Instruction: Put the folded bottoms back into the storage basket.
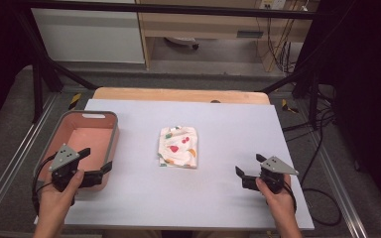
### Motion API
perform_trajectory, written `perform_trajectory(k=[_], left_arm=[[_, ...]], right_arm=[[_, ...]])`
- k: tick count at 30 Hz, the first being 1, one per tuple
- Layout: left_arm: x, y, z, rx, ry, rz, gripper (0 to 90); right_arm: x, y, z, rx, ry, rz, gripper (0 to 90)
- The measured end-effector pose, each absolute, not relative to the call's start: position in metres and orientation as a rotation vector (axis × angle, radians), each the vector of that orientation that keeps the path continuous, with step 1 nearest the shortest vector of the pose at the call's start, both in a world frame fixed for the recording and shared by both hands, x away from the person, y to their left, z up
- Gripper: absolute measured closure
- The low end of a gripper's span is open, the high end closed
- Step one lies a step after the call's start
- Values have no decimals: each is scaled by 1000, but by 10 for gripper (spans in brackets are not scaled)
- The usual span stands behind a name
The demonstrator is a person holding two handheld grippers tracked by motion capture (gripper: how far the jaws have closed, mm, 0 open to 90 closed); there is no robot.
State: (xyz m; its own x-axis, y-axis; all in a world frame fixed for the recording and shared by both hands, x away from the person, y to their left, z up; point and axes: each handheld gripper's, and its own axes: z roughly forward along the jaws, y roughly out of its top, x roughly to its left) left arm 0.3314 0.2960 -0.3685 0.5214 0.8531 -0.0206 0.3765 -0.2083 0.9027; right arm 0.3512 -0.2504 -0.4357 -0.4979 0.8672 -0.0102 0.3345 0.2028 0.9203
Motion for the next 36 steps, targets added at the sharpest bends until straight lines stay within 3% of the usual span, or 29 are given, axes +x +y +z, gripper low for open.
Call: perform_trajectory(k=[22, 36], left_arm=[[322, 251, -361, 1855, 893, 554, 88], [325, 208, -386, 1957, 861, 538, 61]], right_arm=[[348, -237, -432, 1104, 1988, 1278, 98], [351, -230, -434, 1137, 2074, 1240, 78]])
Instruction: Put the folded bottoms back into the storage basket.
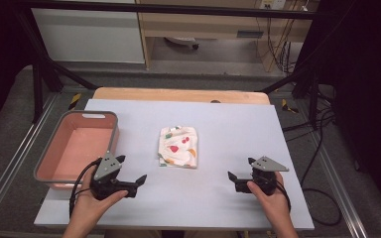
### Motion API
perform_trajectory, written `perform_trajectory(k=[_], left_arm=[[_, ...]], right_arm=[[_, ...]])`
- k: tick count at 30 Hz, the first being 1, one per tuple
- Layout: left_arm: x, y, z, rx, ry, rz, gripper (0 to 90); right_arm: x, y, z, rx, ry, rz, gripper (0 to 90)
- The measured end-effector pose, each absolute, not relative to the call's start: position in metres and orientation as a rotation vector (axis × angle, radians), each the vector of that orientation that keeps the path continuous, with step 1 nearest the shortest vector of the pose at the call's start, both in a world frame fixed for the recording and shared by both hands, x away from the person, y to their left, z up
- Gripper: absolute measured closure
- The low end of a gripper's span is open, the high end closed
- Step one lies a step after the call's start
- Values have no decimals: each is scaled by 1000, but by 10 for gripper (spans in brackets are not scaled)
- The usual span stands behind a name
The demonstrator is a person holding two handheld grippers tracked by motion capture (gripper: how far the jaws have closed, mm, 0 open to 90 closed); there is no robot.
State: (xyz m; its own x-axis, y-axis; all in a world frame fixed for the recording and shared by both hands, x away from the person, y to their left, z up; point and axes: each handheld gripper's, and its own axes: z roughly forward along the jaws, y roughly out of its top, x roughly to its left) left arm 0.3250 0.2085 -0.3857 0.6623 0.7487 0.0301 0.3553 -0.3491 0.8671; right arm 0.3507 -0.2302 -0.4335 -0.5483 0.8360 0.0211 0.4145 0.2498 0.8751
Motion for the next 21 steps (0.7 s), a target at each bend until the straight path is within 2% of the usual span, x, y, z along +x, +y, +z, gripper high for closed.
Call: perform_trajectory(k=[8, 10, 13, 17, 21], left_arm=[[333, 194, -393, 2012, 861, 534, 118], [341, 186, -397, 2054, 854, 526, 210], [351, 177, -400, 2089, 853, 496, 246], [362, 167, -403, 2132, 855, 487, 251], [375, 156, -407, 2166, 852, 458, 312]], right_arm=[[351, -228, -435, 1144, 2086, 1234, 78], [350, -227, -435, 1141, 2100, 1235, 80], [351, -224, -435, 1144, 2126, 1237, 88], [350, -222, -435, 1146, 2132, 1236, 94], [350, -221, -437, 1150, 2137, 1233, 96]])
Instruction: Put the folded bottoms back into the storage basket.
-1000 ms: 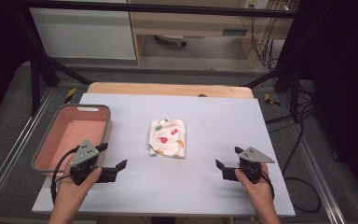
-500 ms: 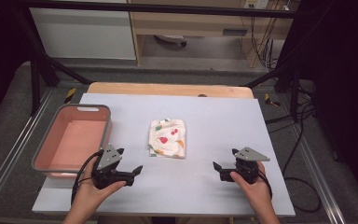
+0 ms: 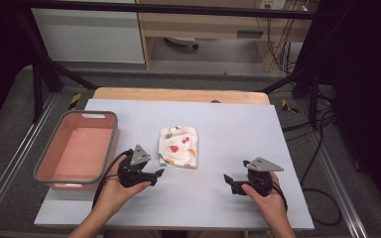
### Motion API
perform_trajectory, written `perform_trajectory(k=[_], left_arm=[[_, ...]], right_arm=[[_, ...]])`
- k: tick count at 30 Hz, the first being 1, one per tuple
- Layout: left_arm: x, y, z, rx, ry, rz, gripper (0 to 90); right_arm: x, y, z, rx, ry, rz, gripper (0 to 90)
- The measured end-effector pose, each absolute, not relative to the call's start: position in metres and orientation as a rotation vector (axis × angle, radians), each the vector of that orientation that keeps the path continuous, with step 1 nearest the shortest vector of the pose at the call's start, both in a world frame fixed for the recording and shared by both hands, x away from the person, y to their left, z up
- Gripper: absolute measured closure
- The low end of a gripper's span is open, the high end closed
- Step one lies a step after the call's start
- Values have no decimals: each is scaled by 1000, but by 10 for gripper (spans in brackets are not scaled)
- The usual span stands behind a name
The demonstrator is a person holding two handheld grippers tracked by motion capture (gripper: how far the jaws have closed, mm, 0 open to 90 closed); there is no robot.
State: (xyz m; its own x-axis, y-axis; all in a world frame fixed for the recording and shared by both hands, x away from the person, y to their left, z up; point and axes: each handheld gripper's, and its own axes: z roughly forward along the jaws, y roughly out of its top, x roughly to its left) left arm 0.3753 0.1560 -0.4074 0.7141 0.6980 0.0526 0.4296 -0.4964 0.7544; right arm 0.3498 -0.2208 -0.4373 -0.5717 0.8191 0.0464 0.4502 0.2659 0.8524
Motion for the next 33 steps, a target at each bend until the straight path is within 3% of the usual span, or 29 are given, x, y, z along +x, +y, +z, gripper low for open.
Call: perform_trajectory(k=[2, 10, 17, 19, 21, 23, 24, 33], left_arm=[[383, 151, -414, 2194, 853, 462, 386], [400, 145, -436, 2246, 887, 451, 543], [408, 138, -450, 2215, 903, 429, 585], [409, 137, -451, 2199, 923, 429, 639], [409, 138, -451, 2189, 928, 431, 753], [410, 138, -451, 2186, 933, 425, 784], [409, 137, -451, 2188, 935, 416, 858], [390, 141, -449, 2193, 942, 357, 877]], right_arm=[[351, -221, -438, 1161, 2127, 1235, 118], [351, -216, -437, 1129, 2155, 1239, 164], [349, -216, -436, 1119, 2165, 1239, 154], [349, -215, -436, 1115, 2167, 1238, 151], [349, -213, -435, 1113, 2172, 1238, 149], [349, -212, -435, 1108, 2173, 1239, 149], [348, -211, -434, 1103, 2172, 1240, 150], [345, -206, -429, 1091, 2159, 1268, 145]])
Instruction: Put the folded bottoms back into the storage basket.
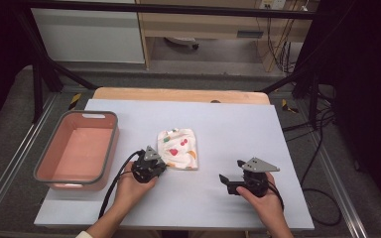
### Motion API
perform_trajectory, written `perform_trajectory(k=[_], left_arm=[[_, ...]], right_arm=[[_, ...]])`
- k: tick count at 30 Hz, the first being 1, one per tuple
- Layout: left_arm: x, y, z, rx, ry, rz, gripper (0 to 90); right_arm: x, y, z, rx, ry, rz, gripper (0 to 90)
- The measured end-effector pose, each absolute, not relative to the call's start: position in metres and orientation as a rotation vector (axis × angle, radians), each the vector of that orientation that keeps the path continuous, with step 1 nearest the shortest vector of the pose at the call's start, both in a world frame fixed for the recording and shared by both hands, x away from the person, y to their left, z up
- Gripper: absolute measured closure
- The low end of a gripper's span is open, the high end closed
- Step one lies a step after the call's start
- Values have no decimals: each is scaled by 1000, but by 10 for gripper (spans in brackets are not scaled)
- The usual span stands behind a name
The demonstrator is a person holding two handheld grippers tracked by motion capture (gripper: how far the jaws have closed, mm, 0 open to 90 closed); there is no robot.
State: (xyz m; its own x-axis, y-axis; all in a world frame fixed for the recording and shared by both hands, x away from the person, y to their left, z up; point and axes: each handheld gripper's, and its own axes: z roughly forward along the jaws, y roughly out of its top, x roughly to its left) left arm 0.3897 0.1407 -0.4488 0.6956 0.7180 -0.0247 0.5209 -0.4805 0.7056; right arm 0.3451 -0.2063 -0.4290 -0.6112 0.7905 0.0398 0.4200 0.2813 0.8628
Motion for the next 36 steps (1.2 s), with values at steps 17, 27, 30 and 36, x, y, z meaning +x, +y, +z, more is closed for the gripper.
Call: perform_trajectory(k=[17, 27, 30, 36], left_arm=[[349, 165, -446, 2215, 925, 257, 876], [321, 180, -444, 2209, 921, 246, 875], [315, 180, -444, 2222, 902, 237, 875], [307, 184, -445, 2230, 906, 228, 875]], right_arm=[[340, -187, -427, 1055, 2198, 1250, 173], [333, -166, -430, 1115, 2256, 1249, 236], [329, -157, -431, 1095, 2283, 1240, 237], [324, -146, -433, 1028, 2333, 1217, 241]])
